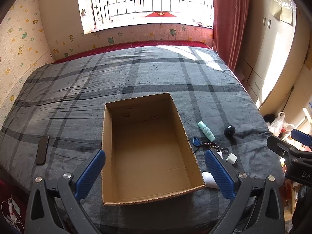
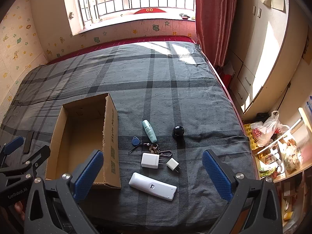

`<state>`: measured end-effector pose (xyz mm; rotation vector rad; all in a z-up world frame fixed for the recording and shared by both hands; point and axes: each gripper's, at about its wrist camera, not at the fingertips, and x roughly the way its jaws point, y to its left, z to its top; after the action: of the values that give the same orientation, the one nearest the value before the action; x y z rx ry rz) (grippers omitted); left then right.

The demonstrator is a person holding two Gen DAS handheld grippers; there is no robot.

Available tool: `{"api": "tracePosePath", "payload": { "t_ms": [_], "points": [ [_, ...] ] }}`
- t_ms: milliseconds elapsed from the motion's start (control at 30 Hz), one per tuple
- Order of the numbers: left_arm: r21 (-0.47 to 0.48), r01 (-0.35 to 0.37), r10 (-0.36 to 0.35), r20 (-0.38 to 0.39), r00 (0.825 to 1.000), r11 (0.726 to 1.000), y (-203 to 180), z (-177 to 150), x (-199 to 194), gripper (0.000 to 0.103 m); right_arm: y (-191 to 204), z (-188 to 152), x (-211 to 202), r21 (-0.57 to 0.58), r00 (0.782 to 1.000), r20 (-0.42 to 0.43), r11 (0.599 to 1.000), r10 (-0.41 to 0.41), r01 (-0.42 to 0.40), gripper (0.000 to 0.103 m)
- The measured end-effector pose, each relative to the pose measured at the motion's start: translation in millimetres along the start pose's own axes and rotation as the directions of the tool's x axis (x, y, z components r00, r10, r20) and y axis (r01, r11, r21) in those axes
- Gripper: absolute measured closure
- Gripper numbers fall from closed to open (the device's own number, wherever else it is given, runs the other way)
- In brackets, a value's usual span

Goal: Organize rigid objects
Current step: 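Move both tools toward the open cardboard box, then grasp the cardboard box side wall with the left tool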

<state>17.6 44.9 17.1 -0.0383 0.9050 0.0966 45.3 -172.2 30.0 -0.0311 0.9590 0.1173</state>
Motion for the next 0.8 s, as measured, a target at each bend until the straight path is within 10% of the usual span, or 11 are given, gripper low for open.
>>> {"api": "tracePosePath", "payload": {
  "t_ms": [800],
  "points": [
    [-0.114, -0.126, 0.113, -0.11, 0.987, 0.985, 108, -26, 110, 0.0, 2, 7, 66, -0.026, 0.992, -0.108, 0.998, -0.064, 0.062, 0.0]
  ]
}}
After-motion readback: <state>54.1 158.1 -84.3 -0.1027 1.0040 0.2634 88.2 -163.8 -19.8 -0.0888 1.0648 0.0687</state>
